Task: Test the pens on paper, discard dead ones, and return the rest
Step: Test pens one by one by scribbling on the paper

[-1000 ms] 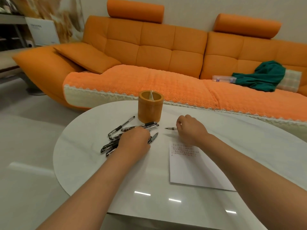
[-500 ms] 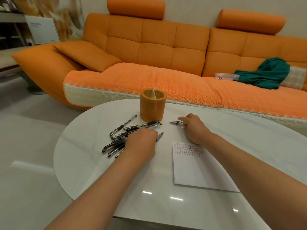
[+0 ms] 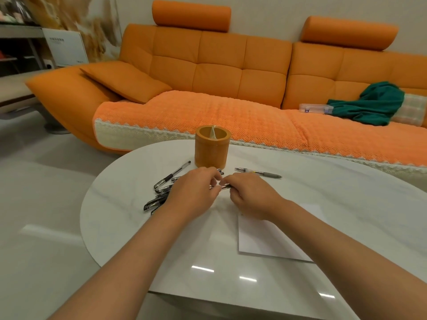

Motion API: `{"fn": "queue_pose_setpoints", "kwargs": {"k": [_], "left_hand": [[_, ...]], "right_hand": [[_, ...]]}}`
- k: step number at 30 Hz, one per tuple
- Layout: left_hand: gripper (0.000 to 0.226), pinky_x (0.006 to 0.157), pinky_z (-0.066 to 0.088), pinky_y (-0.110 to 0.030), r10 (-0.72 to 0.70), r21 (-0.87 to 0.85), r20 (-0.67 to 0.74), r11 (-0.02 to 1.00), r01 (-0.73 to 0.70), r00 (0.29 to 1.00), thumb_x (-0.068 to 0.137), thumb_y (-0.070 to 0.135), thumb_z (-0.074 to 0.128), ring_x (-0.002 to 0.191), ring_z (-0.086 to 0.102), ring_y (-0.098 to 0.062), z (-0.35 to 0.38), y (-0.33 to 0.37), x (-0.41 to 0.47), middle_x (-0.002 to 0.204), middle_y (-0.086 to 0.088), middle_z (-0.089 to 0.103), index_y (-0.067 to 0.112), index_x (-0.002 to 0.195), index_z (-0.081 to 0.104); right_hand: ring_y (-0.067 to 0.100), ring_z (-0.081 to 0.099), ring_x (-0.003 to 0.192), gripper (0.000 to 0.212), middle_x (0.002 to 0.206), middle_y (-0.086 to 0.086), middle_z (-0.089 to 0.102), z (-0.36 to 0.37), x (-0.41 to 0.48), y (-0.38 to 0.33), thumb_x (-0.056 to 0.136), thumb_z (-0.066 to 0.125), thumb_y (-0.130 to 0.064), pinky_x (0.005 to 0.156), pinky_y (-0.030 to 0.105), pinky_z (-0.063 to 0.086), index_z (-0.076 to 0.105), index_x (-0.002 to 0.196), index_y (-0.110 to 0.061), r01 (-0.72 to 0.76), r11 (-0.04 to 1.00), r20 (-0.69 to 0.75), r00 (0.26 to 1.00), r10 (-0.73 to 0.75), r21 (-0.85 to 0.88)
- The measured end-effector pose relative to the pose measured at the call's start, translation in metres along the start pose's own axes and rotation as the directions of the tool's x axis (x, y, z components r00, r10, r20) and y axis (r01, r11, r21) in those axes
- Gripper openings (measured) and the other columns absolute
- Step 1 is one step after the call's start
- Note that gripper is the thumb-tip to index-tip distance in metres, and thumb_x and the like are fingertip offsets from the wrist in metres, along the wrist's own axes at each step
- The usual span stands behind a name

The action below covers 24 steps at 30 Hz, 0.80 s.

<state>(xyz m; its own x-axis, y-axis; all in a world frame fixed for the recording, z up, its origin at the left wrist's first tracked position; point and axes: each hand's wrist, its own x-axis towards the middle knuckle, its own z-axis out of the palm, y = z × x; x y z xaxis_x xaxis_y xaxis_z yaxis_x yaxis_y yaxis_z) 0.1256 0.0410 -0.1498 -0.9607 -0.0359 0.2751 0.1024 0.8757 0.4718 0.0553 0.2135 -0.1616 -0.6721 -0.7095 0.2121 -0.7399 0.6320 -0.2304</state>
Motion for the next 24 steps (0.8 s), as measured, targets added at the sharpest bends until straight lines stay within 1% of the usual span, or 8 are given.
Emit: {"fn": "queue_pose_setpoints", "kwargs": {"k": [2, 5, 8, 11, 13, 15, 20, 24], "left_hand": [[0.019, 0.083, 0.057, -0.037, -0.027, 0.001, 0.038, 1.000, 0.027, 0.999, 0.094, 0.040, 0.064, 0.093, 0.060, -0.008, -0.002, 0.000, 0.001, 0.103, 0.015, 0.066, 0.035, 0.112, 0.064], [0.014, 0.081, 0.056, -0.036, -0.050, -0.015, 0.088, 0.999, 0.052, 0.995, 0.094, 0.041, 0.064, 0.088, 0.060, -0.007, -0.001, 0.003, 0.004, 0.095, 0.016, 0.065, 0.036, 0.107, 0.066], [0.013, 0.071, 0.050, -0.024, -0.019, -0.181, 0.070, 0.983, 0.031, 0.997, 0.091, 0.036, 0.071, 0.080, 0.058, -0.002, 0.007, 0.017, 0.004, 0.090, 0.013, 0.065, 0.029, 0.101, 0.067], [0.016, 0.064, 0.044, -0.020, -0.012, -0.331, 0.017, 0.943, 0.017, 1.000, 0.085, 0.035, 0.077, 0.072, 0.057, 0.001, 0.016, 0.033, 0.006, 0.080, 0.011, 0.065, 0.027, 0.088, 0.063], [0.017, 0.063, 0.045, -0.021, 0.002, -0.365, 0.046, 0.931, 0.015, 0.999, 0.084, 0.039, 0.077, 0.069, 0.057, 0.003, 0.019, 0.039, 0.007, 0.078, 0.012, 0.066, 0.028, 0.086, 0.063], [0.014, 0.064, 0.046, -0.024, 0.048, -0.343, 0.129, 0.939, -0.001, 0.990, 0.090, 0.043, 0.068, 0.070, 0.056, 0.003, 0.020, 0.041, 0.008, 0.078, 0.014, 0.064, 0.030, 0.087, 0.065], [0.017, 0.083, 0.050, -0.031, 0.122, -0.132, 0.243, 0.987, -0.092, 0.962, 0.100, 0.023, 0.052, 0.094, 0.058, -0.002, 0.031, 0.034, 0.014, 0.100, 0.016, 0.063, 0.032, 0.097, 0.066], [0.025, 0.101, 0.038, -0.028, 0.178, -0.027, 0.338, 0.983, -0.179, 0.924, 0.096, 0.025, 0.058, 0.118, 0.043, -0.004, 0.036, 0.023, 0.016, 0.122, 0.016, 0.054, 0.035, 0.118, 0.064]], "right_hand": [[0.009, 0.048, 0.087, 0.027, 0.103, -0.006, 0.065, -0.004, -0.008, 0.006, 0.101, 0.043, -0.031, 0.076, 0.028, 0.031, 0.059, 0.123, -0.030, -0.002, 0.998, -0.017, 1.000, 0.001, -0.055], [0.016, 0.052, 0.085, 0.024, 0.094, -0.004, 0.065, -0.010, -0.020, 0.013, 0.104, 0.039, -0.036, 0.076, 0.033, 0.036, 0.058, 0.118, -0.031, -0.013, 0.994, 0.011, 1.000, 0.014, -0.107], [0.019, 0.052, 0.102, 0.029, 0.112, -0.003, 0.062, -0.010, -0.031, 0.015, 0.104, 0.041, -0.021, 0.093, 0.032, 0.040, 0.056, 0.128, -0.025, -0.044, 0.985, 0.019, 0.999, 0.048, -0.169], [0.017, 0.050, 0.102, 0.046, 0.114, -0.003, 0.056, -0.007, -0.042, 0.014, 0.094, 0.041, -0.004, 0.082, 0.029, 0.041, 0.048, 0.134, -0.025, -0.094, 0.995, -0.002, 0.996, 0.094, -0.024], [0.018, 0.049, 0.092, 0.039, 0.104, -0.003, 0.057, -0.008, -0.050, 0.016, 0.089, 0.042, -0.011, 0.076, 0.033, 0.040, 0.050, 0.124, -0.026, -0.078, 0.997, -0.059, 0.995, 0.078, 0.006], [0.017, 0.047, 0.079, 0.018, 0.087, -0.006, 0.057, -0.011, -0.057, 0.019, 0.086, 0.042, -0.033, 0.068, 0.034, 0.036, 0.051, 0.100, -0.026, -0.090, 0.994, -0.103, 0.991, 0.083, -0.064], [0.016, 0.039, 0.048, 0.063, 0.049, 0.002, 0.047, -0.011, -0.059, 0.024, 0.081, 0.039, -0.074, 0.047, 0.031, 0.021, 0.048, 0.058, -0.016, -0.134, 0.956, -0.128, 0.986, 0.103, -0.261], [0.016, 0.032, 0.045, 0.060, 0.046, 0.004, 0.043, -0.008, -0.058, 0.027, 0.082, 0.045, -0.067, 0.046, 0.030, 0.019, 0.043, 0.053, -0.015, -0.170, 0.955, -0.126, 0.982, 0.143, -0.245]]}}
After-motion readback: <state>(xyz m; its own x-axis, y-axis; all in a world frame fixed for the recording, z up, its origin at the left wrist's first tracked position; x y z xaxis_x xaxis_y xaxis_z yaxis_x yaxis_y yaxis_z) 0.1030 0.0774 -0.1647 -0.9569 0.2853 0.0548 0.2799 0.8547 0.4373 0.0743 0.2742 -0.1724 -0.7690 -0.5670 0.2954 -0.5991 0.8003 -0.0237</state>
